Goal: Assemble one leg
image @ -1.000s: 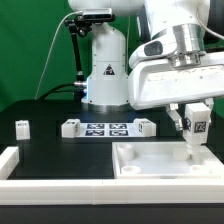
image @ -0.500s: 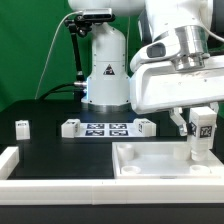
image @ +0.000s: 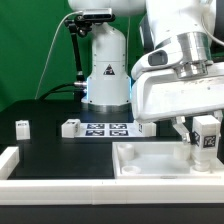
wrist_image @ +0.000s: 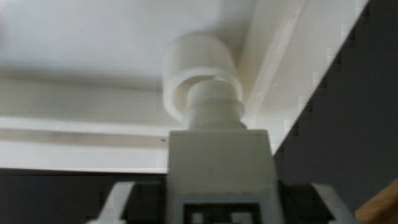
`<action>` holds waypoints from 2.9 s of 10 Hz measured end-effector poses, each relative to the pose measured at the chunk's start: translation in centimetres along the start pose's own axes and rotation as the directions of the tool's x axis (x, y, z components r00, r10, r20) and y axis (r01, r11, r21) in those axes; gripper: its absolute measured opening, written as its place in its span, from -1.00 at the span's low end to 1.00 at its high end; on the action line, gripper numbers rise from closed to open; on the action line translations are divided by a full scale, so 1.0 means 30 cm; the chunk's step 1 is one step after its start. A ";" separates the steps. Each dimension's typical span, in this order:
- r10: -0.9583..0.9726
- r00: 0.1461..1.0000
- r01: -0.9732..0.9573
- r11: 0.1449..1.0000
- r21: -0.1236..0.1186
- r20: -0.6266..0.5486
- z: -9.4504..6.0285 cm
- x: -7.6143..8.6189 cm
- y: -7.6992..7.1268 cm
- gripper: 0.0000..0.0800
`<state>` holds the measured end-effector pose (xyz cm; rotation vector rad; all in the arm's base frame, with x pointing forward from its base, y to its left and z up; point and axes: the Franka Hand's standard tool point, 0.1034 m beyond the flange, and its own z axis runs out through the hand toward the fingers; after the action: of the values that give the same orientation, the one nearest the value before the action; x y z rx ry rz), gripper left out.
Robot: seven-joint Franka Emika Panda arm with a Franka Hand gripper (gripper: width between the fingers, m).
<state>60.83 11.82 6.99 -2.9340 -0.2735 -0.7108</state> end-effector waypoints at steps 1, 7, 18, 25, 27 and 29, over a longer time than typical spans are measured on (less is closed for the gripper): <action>0.004 1.000 -0.004 1.000 -0.003 0.003 0.015 -0.015 0.007 -0.28; -0.014 0.997 0.012 0.999 -0.036 -0.074 0.034 -0.049 -0.003 -0.28; -0.014 0.997 0.011 0.999 -0.036 -0.071 0.037 -0.054 -0.001 0.62; 0.028 0.999 -0.028 1.000 0.009 0.047 -0.004 0.026 -0.006 0.62; 0.034 0.956 -0.059 0.995 0.078 0.292 -0.003 0.041 -0.020 0.62; 0.012 0.898 -0.067 0.992 0.108 0.439 -0.001 0.047 -0.004 0.62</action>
Offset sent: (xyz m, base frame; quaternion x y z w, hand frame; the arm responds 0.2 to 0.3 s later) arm -0.0065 -0.0020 -0.0122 0.0025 0.0096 -0.0067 0.9999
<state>62.02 12.14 7.68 -2.9349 -0.2798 -0.0119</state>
